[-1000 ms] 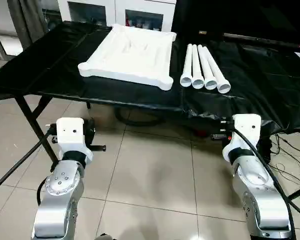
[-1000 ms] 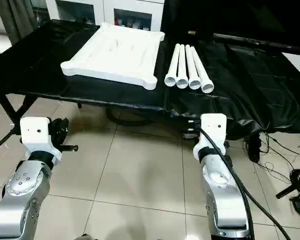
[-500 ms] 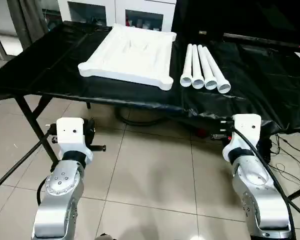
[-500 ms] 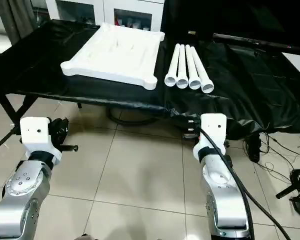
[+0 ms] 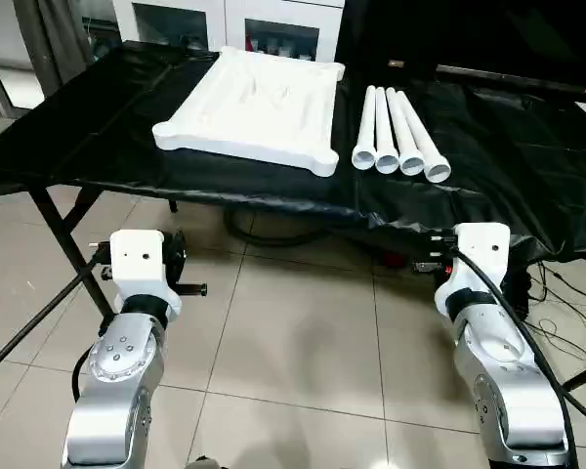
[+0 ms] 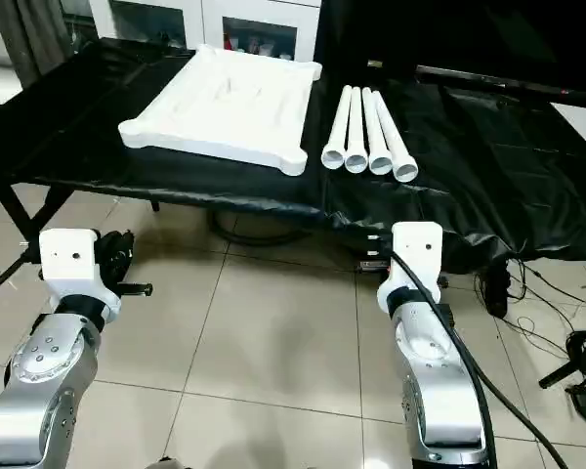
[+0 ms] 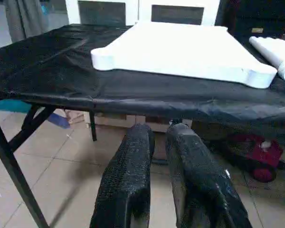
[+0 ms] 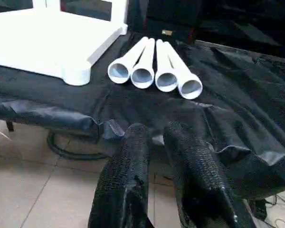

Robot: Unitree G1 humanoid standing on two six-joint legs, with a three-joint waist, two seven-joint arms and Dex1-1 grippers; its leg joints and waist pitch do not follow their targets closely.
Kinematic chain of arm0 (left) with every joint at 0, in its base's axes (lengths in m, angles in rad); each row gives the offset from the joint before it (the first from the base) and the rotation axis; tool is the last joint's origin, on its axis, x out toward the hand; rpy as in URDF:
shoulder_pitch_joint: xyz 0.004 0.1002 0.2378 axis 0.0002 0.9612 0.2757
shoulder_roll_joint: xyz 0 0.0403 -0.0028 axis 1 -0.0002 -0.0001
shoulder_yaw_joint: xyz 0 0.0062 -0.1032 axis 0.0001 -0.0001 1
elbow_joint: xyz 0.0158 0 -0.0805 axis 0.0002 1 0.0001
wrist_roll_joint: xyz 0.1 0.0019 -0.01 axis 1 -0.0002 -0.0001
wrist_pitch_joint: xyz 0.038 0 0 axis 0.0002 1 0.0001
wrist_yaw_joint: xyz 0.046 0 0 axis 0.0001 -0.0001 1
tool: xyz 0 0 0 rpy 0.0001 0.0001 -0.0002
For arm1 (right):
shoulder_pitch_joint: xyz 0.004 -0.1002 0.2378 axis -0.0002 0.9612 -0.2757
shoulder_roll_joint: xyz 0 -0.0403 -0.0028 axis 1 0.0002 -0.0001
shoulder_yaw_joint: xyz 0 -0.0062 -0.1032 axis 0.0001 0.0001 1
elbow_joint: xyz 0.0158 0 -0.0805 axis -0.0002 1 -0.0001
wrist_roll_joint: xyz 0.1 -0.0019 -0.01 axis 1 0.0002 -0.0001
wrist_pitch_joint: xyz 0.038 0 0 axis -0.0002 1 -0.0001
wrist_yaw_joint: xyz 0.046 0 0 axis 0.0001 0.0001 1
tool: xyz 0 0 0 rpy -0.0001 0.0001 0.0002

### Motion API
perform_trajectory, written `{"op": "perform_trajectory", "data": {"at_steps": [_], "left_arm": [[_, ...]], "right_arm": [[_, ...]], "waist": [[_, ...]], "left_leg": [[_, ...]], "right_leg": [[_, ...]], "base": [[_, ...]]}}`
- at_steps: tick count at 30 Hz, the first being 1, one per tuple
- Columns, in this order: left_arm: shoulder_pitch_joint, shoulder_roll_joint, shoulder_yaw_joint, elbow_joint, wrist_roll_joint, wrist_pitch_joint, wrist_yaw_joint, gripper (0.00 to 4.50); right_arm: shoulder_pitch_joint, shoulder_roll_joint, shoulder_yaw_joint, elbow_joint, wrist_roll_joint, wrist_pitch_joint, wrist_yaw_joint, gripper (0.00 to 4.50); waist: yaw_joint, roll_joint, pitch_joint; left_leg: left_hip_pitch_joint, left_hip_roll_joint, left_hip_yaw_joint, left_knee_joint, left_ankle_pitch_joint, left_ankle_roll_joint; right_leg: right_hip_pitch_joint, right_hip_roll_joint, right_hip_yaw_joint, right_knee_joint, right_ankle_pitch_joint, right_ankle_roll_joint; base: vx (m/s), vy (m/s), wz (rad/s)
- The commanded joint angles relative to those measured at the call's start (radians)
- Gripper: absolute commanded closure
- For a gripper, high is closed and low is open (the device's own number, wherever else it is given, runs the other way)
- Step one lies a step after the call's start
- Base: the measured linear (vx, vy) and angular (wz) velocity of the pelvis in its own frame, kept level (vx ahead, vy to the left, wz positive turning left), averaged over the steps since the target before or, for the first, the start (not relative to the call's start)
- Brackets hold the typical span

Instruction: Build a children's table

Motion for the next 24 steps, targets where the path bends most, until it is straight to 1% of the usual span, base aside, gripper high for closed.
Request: {"op": "perform_trajectory", "data": {"at_steps": [1, 2, 3, 4, 5, 6, 7, 8, 9, 10, 11, 12, 13, 14, 15, 16, 17, 18, 19, 20, 21, 22, 23, 24], "left_arm": [[0.002, -0.03, -0.036, -0.112, 0.023, 0.179, 0.049, 3.71], [-0.001, -0.02, -0.04, -0.118, 0.032, 0.175, 0.045, 3.71], [-0.002, -0.013, -0.042, -0.121, 0.035, 0.17, 0.041, 3.71], [-0.002, -0.011, -0.043, -0.123, 0.037, 0.166, 0.039, 3.71], [-0.002, -0.01, -0.045, -0.12, 0.038, 0.159, 0.038, 3.71], [-0.002, -0.01, -0.045, -0.12, 0.038, 0.159, 0.038, 3.71], [-0.004, -0.01, -0.047, -0.116, 0.041, 0.154, 0.039, 3.65], [-0.004, -0.011, -0.045, -0.116, 0.038, 0.148, 0.038, 3.63], [-0.005, -0.012, -0.043, -0.12, 0.036, 0.153, 0.038, 3.49], [-0.007, -0.02, -0.036, -0.133, 0.017, 0.164, 0.029, 3.49], [-0.009, -0.028, -0.032, -0.144, -0.004, 0.167, 0.016, 3.33], [-0.009, -0.026, -0.034, -0.145, -0.003, 0.166, 0.015, 3.28], [-0.011, -0.002, -0.065, -0.149, 0.02, 0.153, -0.002, 3.2], [-0.015, 0.023, -0.096, -0.143, 0.051, 0.139, -0.008, 3.12], [-0.021, 0.033, -0.105, -0.126, 0.064, 0.135, -0.009, 3.12], [-0.025, 0.036, -0.107, -0.115, 0.067, 0.135, -0.007, 2.98], [-0.028, 0.031, -0.101, -0.103, 0.068, 0.11, 0.0, 2.93], [-0.03, 0.032, -0.099, -0.094, 0.079, 0.087, 0.012, 2.86], [-0.034, 0.034, -0.097, -0.078, 0.105, 0.043, 0.034, 2.86], [-0.04, 0.042, -0.101, -0.071, 0.118, 0.036, 0.038, 2.86], [-0.046, 0.051, -0.106, -0.063, 0.133, 0.031, 0.04, 2.86], [-0.056, 0.057, -0.108, -0.064, 0.128, 0.045, 0.029, 2.86], [-0.061, 0.058, -0.107, -0.067, 0.124, 0.053, 0.026, 2.86], [-0.068, 0.058, -0.101, -0.074, 0.113, 0.059, 0.023, 2.86]], "right_arm": [[0.02, 0.024, -0.064, -0.204, 0.093, 0.141, 0.014, 3.77], [0.009, 0.03, -0.053, -0.184, 0.098, 0.115, 0.018, 3.77], [0.001, 0.034, -0.05, -0.168, 0.104, 0.096, 0.022, 3.77], [-0.002, 0.036, -0.048, -0.159, 0.109, 0.081, 0.026, 3.77], [-0.002, 0.035, -0.049, -0.158, 0.111, 0.078, 0.028, 3.77], [-0.002, 0.035, -0.049, -0.158, 0.111, 0.078, 0.028, 3.77], [-0.004, 0.035, -0.05, -0.155, 0.113, 0.075, 0.03, 3.56], [-0.003, 0.036, -0.05, -0.157, 0.124, 0.071, 0.038, 3.46], [-0.003, 0.038, -0.052, -0.164, 0.134, 0.077, 0.044, 3.4], [-0.001, 0.04, -0.055, -0.185, 0.153, 0.087, 0.06, 3.4], [-0.001, 0.041, -0.057, -0.199, 0.165, 0.096, 0.07, 3.2], [-0.001, 0.042, -0.057, -0.199, 0.165, 0.097, 0.071, 3.08], [-0.003, 0.039, -0.05, -0.202, 0.154, 0.103, 0.069, 3.01], [-0.007, 0.03, -0.038, -0.194, 0.125, 0.105, 0.052, 2.95], [-0.013, 0.02, -0.024, -0.162, 0.09, 0.074, 0.037, 2.95], [-0.018, 0.013, -0.015, -0.139, 0.068, 0.05, 0.027, 2.76], [-0.019, -0.001, 0.002, -0.113, 0.037, 0.0, 0.024, 2.7], [-0.021, -0.007, 0.01, -0.099, 0.019, -0.021, 0.016, 2.68], [-0.023, -0.016, 0.021, -0.077, -0.009, -0.051, 0.003, 2.68], [-0.025, -0.018, 0.025, -0.069, -0.03, -0.052, -0.018, 2.68], [-0.027, -0.021, 0.027, -0.062, -0.051, -0.052, -0.039, 2.68], [-0.028, -0.015, 0.019, -0.063, -0.018, -0.031, -0.016, 2.68], [-0.028, -0.01, 0.013, -0.066, 0.01, -0.014, 0.003, 2.68], [-0.024, 0.006, 0.004, -0.073, 0.045, 0.001, 0.02, 2.68]], "waist": [[0.013, 0.009, -0.05], [0.009, 0.007, -0.046], [0.01, 0.007, -0.046], [0.006, 0.009, -0.043], [0.004, 0.009, -0.042], [0.003, 0.008, -0.041], [0.002, 0.007, -0.042], [0.002, 0.007, -0.042], [0.002, 0.007, -0.042], [0.002, 0.006, -0.042], [0.001, 0.005, -0.043], [0.001, 0.005, -0.043], [0.004, 0.005, -0.042], [0.005, 0.007, -0.042], [0.005, 0.007, -0.04], [0.005, 0.006, -0.041], [0.003, 0.003, -0.039], [0.004, 0.004, -0.039], [0.003, 0.002, -0.037], [0.0, -0.008, -0.036], [0.002, -0.004, -0.036], [0.001, -0.005, -0.038], [0.001, -0.004, -0.037], [0.0, -0.007, -0.036]], "left_leg": [[0.025, 0.041, -0.021, -0.082, -0.187, -0.022], [0.019, 0.037, -0.021, -0.086, -0.189, -0.015], [0.018, 0.036, -0.02, -0.089, -0.198, -0.018], [0.021, 0.036, -0.02, -0.089, -0.224, -0.026], [0.022, 0.036, -0.02, -0.09, -0.25, -0.036], [0.023, 0.035, -0.02, -0.09, -0.259, -0.04], [0.022, 0.035, -0.021, -0.091, -0.266, -0.044], [0.021, 0.034, -0.021, -0.091, -0.269, -0.045], [0.021, 0.035, -0.022, -0.091, -0.269, -0.045], [0.02, 0.034, -0.022, -0.091, -0.266, -0.043], [0.019, 0.035, -0.022, -0.091, -0.261, -0.042], [0.019, 0.035, -0.022, -0.091, -0.261, -0.042], [0.019, 0.036, -0.023, -0.092, -0.249, -0.04], [0.018, 0.035, -0.024, -0.093, -0.242, -0.041], [0.018, 0.035, -0.023, -0.093, -0.242, -0.042], [0.018, 0.034, -0.022, -0.093, -0.238, -0.05], [0.019, 0.033, -0.021, -0.092, -0.248, -0.051], [0.018, 0.034, -0.023, -0.093, -0.252, -0.052], [0.017, 0.034, -0.022, -0.093, -0.257, -0.052], [0.016, 0.033, -0.02, -0.093, -0.256, -0.046], [0.015, 0.033, -0.022, -0.094, -0.25, -0.047], [0.018, 0.031, -0.021, -0.091, -0.242, -0.041], [0.019, 0.033, -0.024, -0.092, -0.236, -0.036], [0.017, 0.034, -0.023, -0.092, -0.232, -0.034]], "right_leg": [[0.033, -0.072, 0.026, -0.064, -0.08, -0.093], [0.032, -0.072, 0.021, -0.072, -0.114, -0.088], [0.032, -0.072, 0.021, -0.075, -0.146, -0.084], [0.026, -0.072, 0.023, -0.081, -0.197, -0.077], [0.022, -0.072, 0.024, -0.086, -0.24, -0.073], [0.022, -0.071, 0.024, -0.087, -0.254, -0.069], [0.022, -0.071, 0.024, -0.088, -0.267, -0.063], [0.022, -0.071, 0.024, -0.088, -0.274, -0.058], [0.022, -0.072, 0.025, -0.088, -0.275, -0.057], [0.022, -0.073, 0.024, -0.088, -0.27, -0.056], [0.022, -0.073, 0.024, -0.088, -0.263, -0.057], [0.022, -0.073, 0.024, -0.088, -0.263, -0.057], [0.021, -0.073, 0.024, -0.087, -0.251, -0.057], [0.021, -0.072, 0.023, -0.086, -0.238, -0.053], [0.02, -0.071, 0.023, -0.086, -0.237, -0.05], [0.021, -0.072, 0.023, -0.086, -0.237, -0.049], [0.02, -0.073, 0.024, -0.088, -0.249, -0.049], [0.021, -0.075, 0.023, -0.089, -0.261, -0.05], [0.02, -0.074, 0.024, -0.093, -0.274, -0.044], [0.021, -0.073, 0.025, -0.092, -0.268, -0.04], [0.021, -0.073, 0.024, -0.091, -0.27, -0.038], [0.021, -0.073, 0.025, -0.087, -0.257, -0.037], [0.022, -0.074, 0.024, -0.085, -0.239, -0.045], [0.022, -0.074, 0.023, -0.085, -0.228, -0.049]], "base": [[0.0, 0.0, 0.0], [0.0, 0.0, 0.0], [0.0, 0.0, 0.0], [0.0, 0.0, 0.0], [0.0, 0.0, 0.0], [0.0, 0.0, 0.0], [0.0, 0.0, 0.0], [0.0, 0.0, 0.0], [0.0, 0.0, 0.0], [0.0, 0.0, 0.0], [0.0, 0.0, 0.0], [0.0, 0.0, 0.0], [0.0, 0.0, 0.0], [0.0, 0.0, 0.0], [0.0, 0.0, 0.0], [0.0, 0.0, 0.0], [0.0, 0.0, 0.0], [0.0, 0.0, 0.0], [0.0, 0.0, 0.0], [0.0, 0.0, 0.0], [0.0, 0.0, 0.0], [0.0, 0.0, 0.0], [0.0, 0.0, 0.0], [0.0, 0.0, 0.0]]}}
